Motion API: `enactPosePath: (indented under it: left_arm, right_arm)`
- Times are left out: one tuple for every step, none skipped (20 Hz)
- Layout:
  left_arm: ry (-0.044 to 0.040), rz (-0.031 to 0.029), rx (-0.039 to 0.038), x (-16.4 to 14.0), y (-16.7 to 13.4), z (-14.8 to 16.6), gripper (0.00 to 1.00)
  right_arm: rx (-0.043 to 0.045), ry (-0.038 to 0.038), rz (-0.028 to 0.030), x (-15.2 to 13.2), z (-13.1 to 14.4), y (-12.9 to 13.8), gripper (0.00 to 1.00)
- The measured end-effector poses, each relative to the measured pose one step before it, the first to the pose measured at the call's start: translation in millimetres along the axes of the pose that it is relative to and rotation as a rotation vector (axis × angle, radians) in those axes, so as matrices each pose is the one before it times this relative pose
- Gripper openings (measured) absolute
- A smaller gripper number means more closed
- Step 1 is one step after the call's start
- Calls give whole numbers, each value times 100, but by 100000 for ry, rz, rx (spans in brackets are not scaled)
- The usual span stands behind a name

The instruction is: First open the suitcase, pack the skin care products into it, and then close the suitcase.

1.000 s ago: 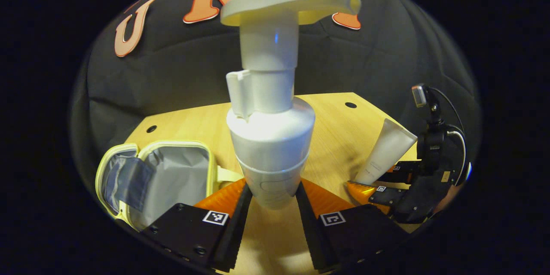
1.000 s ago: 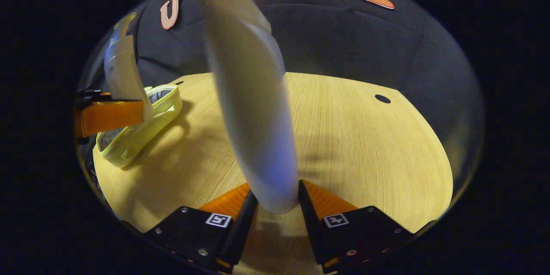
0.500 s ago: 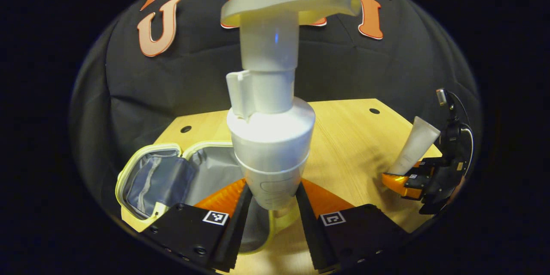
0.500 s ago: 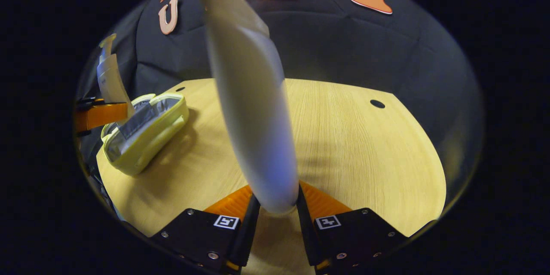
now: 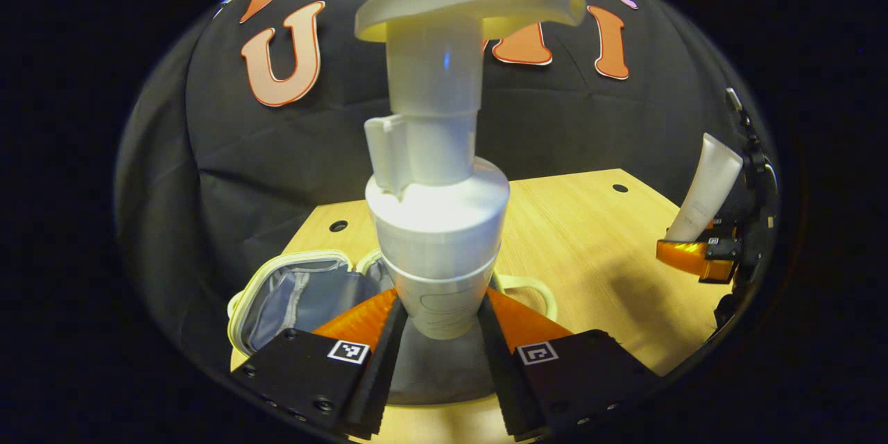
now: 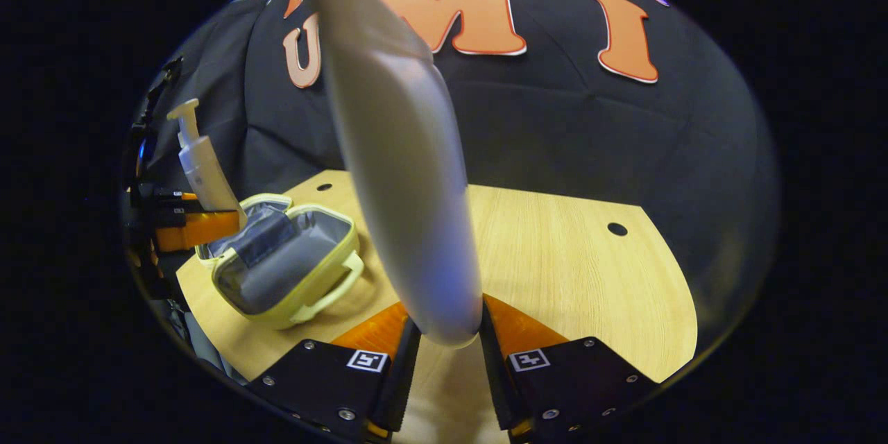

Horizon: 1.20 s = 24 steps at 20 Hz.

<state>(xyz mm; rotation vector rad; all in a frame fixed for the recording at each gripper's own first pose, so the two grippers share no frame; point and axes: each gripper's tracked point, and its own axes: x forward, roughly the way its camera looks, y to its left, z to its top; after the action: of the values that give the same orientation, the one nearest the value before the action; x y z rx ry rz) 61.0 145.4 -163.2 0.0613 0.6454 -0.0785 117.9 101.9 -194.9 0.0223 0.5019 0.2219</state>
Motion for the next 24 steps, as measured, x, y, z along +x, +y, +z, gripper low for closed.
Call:
enactPosePath:
  left_arm:
    - [-81,-413,452,-324,886,-47,63]
    - [-78,-123,659,-214,883,-75,63]
    - [188,-532,465,-83,846,-25,63]
    - [-81,-773,53,-188,707,-194,63]
    - [901,-1019,-46,-96,614,-442,63]
    - [704,-901,-7,86,610,-413,63]
    - [1038,-856,193,66,669,-354,63]
    - [1363,-981,340,199,537,-604,63]
    - [1277,-1826,-6,172,386,-552,63]
    - [1842,-2129,-306,494,138,-656,63]
    - [1869,-1884,-327,521,187,-528,63]
    - [1808,-2488,801,432,245,-902,63]
    - [701,-1372,3022,454,584,-593,63]
    - [2467,-404,2332,449,639,-909,63]
    - [1673,-1486,433,338,193,-919,63]
    - [1945,-2374,-1129,417,24,-699,63]
    - [1882,-2239,-1271,85,-109,-644,63]
    - [2148,-1338,-1175,222,17,-460,63]
    - [1347,-1216,-615,146,63,-362,63]
    - [1628,-800,-425,190,-12,-237,63]
    - [695,-782,-364,259,-72,-192,63]
    - [1503,-851,-363,315,-139,-253,64]
    - [1387,-251,-3,267,11,-257,63]
    - [1706,6,182,388,94,-235,63]
  right_arm:
    - [233,-718,384,-304,602,869,49]
    - [100,14,20,-159,349,885,49]
    - [-249,243,320,-225,236,878,49]
    - [-736,127,-124,-10,122,801,49]
    - [-242,502,489,-127,89,914,49]
    - [70,-14,52,-64,69,912,48]
    - [-428,723,-119,25,10,807,48]
    - [-404,730,-291,-42,-125,861,48]
    - [-410,879,-413,20,-64,795,48]
    - [97,499,-139,46,-41,931,48]
    - [283,69,-306,-29,17,805,48]
    - [69,384,-435,-23,8,886,48]
    - [720,221,-407,-5,30,899,48]
    - [1350,34,-743,-35,112,799,48]
    - [895,373,-182,-198,86,769,48]
    - [47,-209,-249,-132,5,824,48]
    - [-279,440,427,-41,25,715,48]
    - [-193,668,258,-134,-229,754,48]
    - [132,717,339,-83,-106,567,48]
    - [619,929,799,37,-240,581,48]
    - [702,616,893,105,-69,524,48]
    - [231,814,1002,159,-80,495,48]
    - [-406,500,405,175,68,211,48]
    - [16,5,762,-80,59,195,48]
